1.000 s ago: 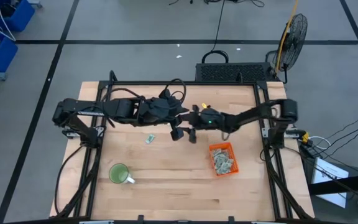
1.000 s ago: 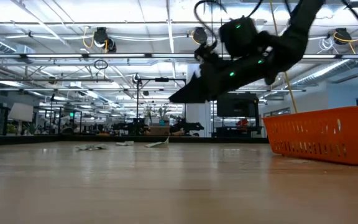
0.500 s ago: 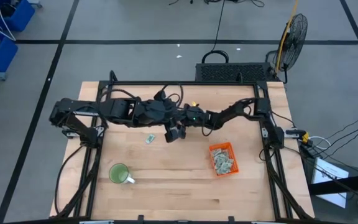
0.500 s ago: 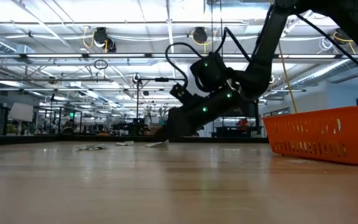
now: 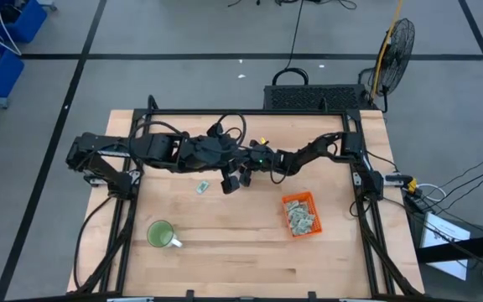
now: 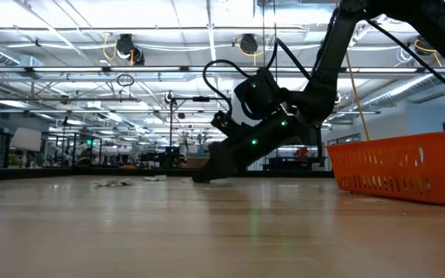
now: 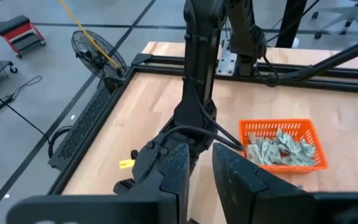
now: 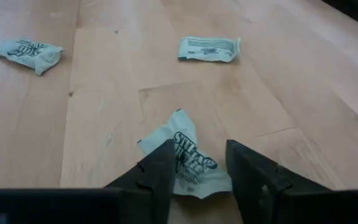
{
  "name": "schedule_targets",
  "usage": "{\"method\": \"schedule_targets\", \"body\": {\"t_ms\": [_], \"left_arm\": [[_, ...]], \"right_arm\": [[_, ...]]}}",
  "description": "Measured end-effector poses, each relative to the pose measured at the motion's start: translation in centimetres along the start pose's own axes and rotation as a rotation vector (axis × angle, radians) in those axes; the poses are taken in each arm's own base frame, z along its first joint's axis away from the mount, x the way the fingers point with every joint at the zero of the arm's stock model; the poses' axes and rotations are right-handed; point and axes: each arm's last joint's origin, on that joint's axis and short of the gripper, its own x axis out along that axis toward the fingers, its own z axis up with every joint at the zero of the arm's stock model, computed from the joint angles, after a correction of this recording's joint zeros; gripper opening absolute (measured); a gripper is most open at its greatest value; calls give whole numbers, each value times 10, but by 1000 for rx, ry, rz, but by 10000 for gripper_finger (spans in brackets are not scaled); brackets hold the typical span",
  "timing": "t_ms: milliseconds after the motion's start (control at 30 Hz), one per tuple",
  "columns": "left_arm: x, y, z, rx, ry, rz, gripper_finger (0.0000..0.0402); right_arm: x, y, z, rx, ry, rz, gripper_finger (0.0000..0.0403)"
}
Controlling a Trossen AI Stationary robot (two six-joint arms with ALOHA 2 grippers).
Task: Pick and place Stevia / Truvia into bins
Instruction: Put the stevia packet into the orange basket
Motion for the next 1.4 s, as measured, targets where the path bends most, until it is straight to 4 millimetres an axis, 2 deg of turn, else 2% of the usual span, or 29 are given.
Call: {"method": "schedule_targets", "body": {"t_ms": [267,433,567,667,867,1133,1267,1400], "left_arm": [[0,0,0,-26,0,0,76],[0,0,-2,-38,16,2,76],[0,0,-3,-35,30,4,76],[0,0,-4,-57,36,4,76],[-1,-1,-4,-61,35,2,76],[-1,0,-4,-56,31,28,76],[-1,0,-4,-56,31,28,76],[-1,0,-4,-55,31,28,76]], "right_arm": [[-4,13,7,-3,-41,29,45],[-21,29,32,-53,-96,67,6],[-50,47,53,-129,-79,112,14],[-79,57,68,-192,-43,146,18],[-145,67,73,-214,99,207,8],[-225,67,51,-129,176,270,15],[-249,67,23,-132,177,316,17],[-263,67,-14,-167,209,359,17]]}}
